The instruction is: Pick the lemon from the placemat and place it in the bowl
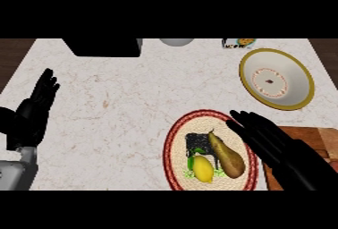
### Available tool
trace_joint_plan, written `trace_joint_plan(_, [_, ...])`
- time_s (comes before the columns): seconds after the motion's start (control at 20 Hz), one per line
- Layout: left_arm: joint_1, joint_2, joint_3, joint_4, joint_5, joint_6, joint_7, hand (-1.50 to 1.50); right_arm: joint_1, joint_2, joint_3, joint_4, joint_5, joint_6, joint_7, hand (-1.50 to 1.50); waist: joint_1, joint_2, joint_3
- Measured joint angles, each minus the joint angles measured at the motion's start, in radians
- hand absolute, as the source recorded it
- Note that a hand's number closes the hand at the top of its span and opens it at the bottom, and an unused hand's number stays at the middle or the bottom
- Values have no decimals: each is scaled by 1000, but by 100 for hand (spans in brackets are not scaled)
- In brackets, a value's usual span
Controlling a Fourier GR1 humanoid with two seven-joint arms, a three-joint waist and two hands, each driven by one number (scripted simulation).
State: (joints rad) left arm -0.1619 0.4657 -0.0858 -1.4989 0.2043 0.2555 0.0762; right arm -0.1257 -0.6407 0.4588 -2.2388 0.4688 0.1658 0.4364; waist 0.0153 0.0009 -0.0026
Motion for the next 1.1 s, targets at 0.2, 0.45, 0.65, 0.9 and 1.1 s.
trace_joint_plan(0.2, [-7, -2, 3, 7, -3, -12, 4, 0, -139, 15, 52, 55, -23, 157, 134, -150, 7, 1, 0])
trace_joint_plan(0.45, [-10, -17, 4, 14, -18, -14, -3, 0, -283, 115, 130, 191, -57, 311, 266, -150, 7, 2, 0])
trace_joint_plan(0.65, [12, -22, 18, -2, -24, -22, -4, 0, -343, 207, 165, 302, -74, 393, 314, -150, 2, 1, 1])
trace_joint_plan(0.9, [15, -31, 27, -16, -35, -26, 8, 0, -378, 261, 198, 396, -93, 496, 359, -150, -4, -1, 2])
trace_joint_plan(1.1, [17, -37, 41, -22, -43, -36, 18, 0, -374, 294, 218, 450, -81, 546, 369, -150, -8, -1, 2])
